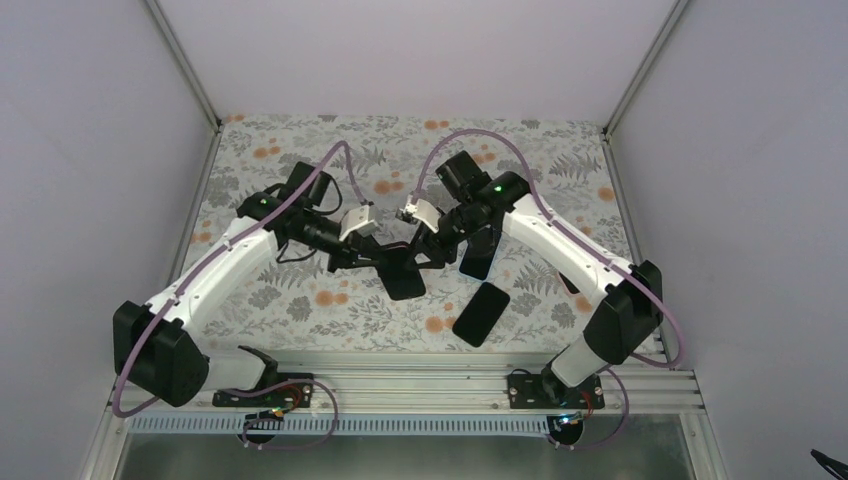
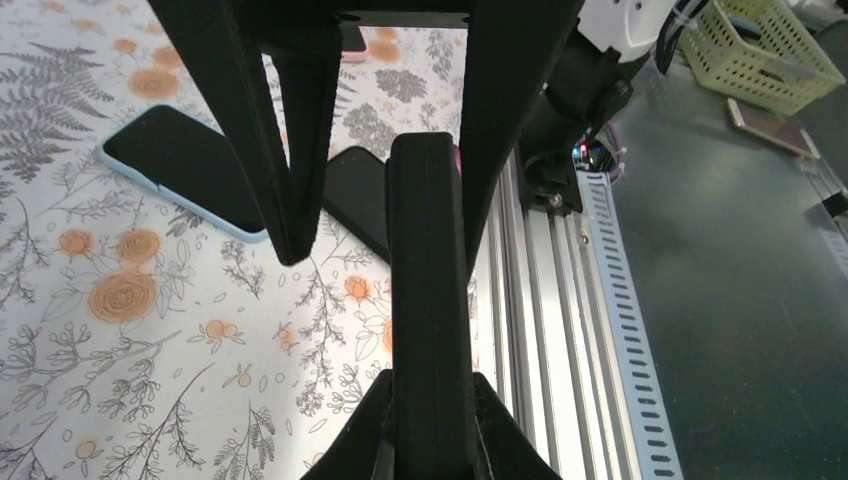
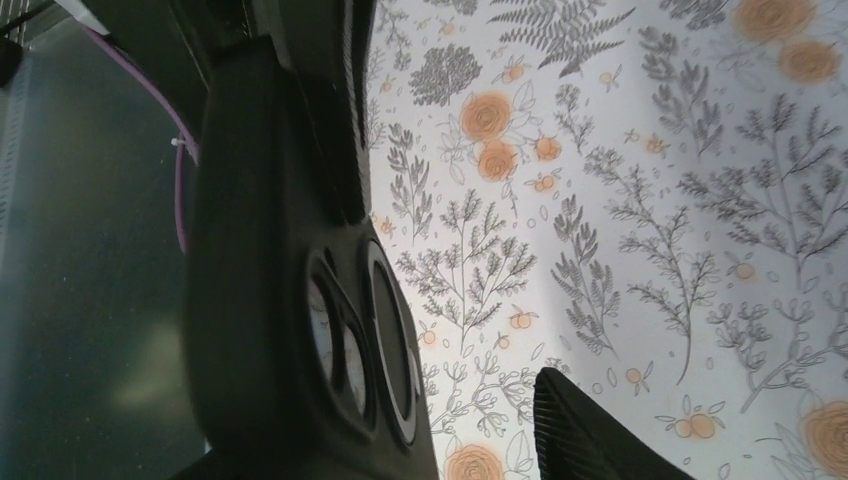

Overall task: Take the phone out of the phone case
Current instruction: Adjust the phone.

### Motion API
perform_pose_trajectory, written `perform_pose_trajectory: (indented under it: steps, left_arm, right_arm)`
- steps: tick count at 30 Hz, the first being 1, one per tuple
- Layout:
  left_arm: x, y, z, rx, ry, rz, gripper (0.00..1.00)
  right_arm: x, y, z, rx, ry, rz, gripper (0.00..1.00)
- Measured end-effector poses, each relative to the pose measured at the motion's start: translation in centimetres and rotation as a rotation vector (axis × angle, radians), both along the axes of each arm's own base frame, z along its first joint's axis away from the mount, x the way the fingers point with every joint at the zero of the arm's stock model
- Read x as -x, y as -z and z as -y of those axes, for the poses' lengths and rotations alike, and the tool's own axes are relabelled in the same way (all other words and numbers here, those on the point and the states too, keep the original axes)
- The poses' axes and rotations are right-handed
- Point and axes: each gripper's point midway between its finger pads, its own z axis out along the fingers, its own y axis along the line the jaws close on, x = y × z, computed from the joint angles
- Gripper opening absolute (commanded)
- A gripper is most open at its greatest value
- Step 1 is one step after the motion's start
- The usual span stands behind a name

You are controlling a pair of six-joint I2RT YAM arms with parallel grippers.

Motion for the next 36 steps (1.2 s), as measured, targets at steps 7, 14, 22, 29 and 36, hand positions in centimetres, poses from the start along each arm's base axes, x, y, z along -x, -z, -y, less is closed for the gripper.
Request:
perform_pose_trajectory:
  steps: [7,14,22,29,36]
  left_arm:
    - [0.4,1.8,1.2,-0.057,0.038,-0.015,0.04]
    - [0.2,2.6,1.8,-0.065,0.053,-0.025,0.06]
    - [-0.1,2.3,1.9,-0.064,0.037,-0.038,0.52]
    - [-0.9,-0.2,1.3,-0.014,-0.014,-0.016,0.91]
    - [-2.6,-5.1,-1.1,0.049,-0.133,0.128,1.00]
  right_arm:
    - [0.9,0.9,-0.4,0.027,-0.034,-0.024,0.30]
    - [1.2,1.4,0.0,0.052,-0.026,-0.047,0.17]
    - [1.4,1.6,0.1,0.051,-0.033,-0.057,0.04]
    - [-0.2,0.1,-0.5,0.007,-0.009,0.002,0.04]
    - [-4.2,-6.2,-0.3,-0.147,0.063,0.099,0.04]
